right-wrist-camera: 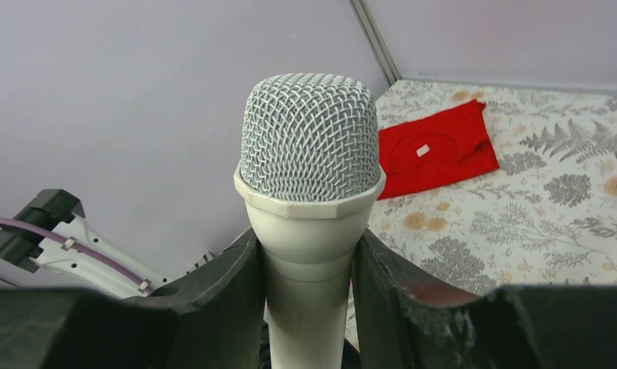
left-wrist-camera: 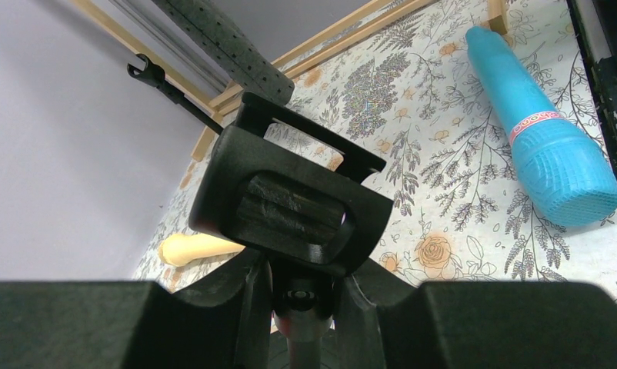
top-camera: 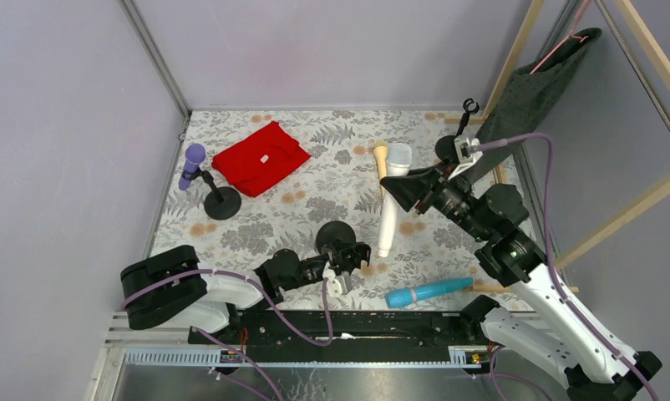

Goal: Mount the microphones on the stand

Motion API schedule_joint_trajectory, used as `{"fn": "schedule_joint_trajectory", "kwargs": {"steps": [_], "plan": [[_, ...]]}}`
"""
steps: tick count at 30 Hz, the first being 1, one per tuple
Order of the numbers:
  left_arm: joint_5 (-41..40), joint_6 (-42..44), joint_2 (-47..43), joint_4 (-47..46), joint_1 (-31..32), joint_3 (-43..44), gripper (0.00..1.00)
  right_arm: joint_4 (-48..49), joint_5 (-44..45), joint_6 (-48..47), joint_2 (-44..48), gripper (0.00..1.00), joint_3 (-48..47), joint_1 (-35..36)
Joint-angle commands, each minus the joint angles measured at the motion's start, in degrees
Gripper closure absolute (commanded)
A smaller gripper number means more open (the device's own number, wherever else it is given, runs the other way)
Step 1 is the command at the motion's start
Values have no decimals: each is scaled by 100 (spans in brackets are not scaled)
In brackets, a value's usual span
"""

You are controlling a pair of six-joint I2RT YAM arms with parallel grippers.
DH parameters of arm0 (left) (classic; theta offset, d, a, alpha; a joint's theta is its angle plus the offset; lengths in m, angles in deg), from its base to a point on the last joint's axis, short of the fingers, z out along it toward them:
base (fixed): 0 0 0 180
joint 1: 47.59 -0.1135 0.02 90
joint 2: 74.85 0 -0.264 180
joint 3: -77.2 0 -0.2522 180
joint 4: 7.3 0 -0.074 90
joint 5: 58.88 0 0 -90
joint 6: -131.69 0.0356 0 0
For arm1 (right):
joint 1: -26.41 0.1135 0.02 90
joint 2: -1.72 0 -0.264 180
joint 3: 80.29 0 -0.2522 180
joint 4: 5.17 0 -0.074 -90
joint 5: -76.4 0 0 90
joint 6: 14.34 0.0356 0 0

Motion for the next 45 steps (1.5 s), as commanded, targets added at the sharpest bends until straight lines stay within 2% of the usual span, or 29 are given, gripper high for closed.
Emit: {"fn": "schedule_joint_trajectory", "kwargs": {"steps": [1, 9, 16, 23, 31, 39, 45], "plan": [[-200, 386, 12, -668, 111, 253, 100, 582, -129, 218, -212, 100, 21, -24], [-305, 373, 110, -701, 256, 195, 100, 831, -78, 231, -656, 100, 55, 75], [-370, 377, 230, -734, 344, 196, 100, 871, 273, -88, -1045, 100, -38, 510], [-394, 336, 259, -816, 354, 155, 100, 830, 655, -380, -1084, 100, 107, 826], [-406, 314, 338, -921, 369, 112, 100, 884, 893, -576, -1146, 100, 308, 864], [-624, 174, 517, -1244, 369, 30, 100, 880, 680, -623, -1134, 100, 500, 967], [-833, 72, 832, -1785, 369, -45, 100, 705, 157, -596, -1110, 100, 595, 1024]]}}
